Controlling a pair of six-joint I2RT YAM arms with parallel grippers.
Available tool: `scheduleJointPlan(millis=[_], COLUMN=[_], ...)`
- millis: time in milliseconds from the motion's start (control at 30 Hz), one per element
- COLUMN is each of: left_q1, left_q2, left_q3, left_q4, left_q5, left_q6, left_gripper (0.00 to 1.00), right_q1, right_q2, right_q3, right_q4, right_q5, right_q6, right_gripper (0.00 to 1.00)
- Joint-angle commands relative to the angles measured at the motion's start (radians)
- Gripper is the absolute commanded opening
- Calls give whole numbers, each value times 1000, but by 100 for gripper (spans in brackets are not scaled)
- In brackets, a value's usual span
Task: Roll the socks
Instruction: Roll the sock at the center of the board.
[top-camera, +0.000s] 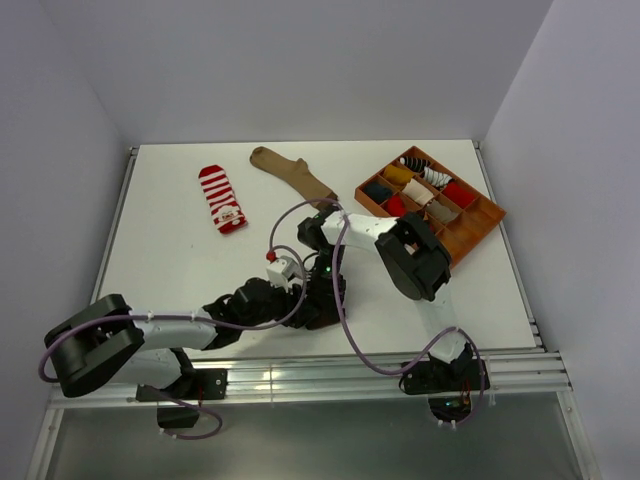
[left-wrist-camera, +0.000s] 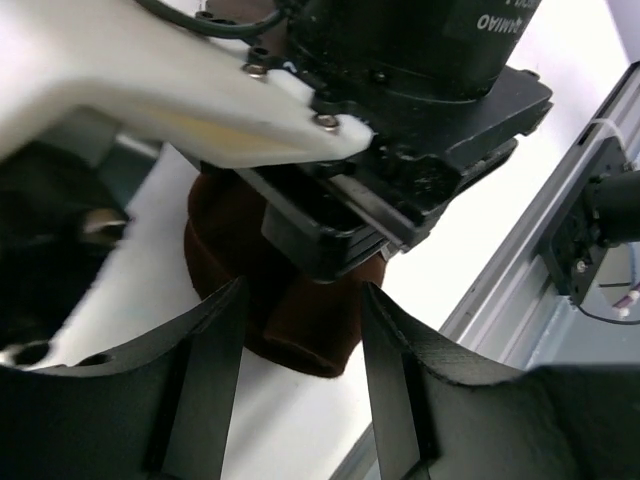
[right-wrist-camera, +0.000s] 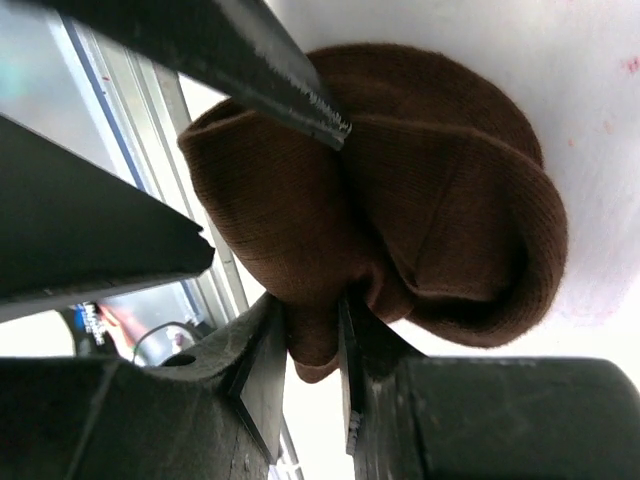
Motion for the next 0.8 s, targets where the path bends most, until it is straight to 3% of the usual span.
scheduleJointPlan(millis=[0, 367, 767], left_q1=[-21, -33, -35], left_q2=[41, 132, 73], left_q3=[77, 101, 129], left_q4=[58, 111, 79], left_q5=[16, 76, 130], left_q6=[58, 58, 112], left_gripper=[54, 55, 60], right_q1=[5, -1, -4], right_q2=[39, 61, 82], right_q3=[12, 15, 35], right_q4=[38, 45, 44], right_q5=[48, 57, 67], right_q6=[-10, 12, 24], right_gripper=[21, 21, 20])
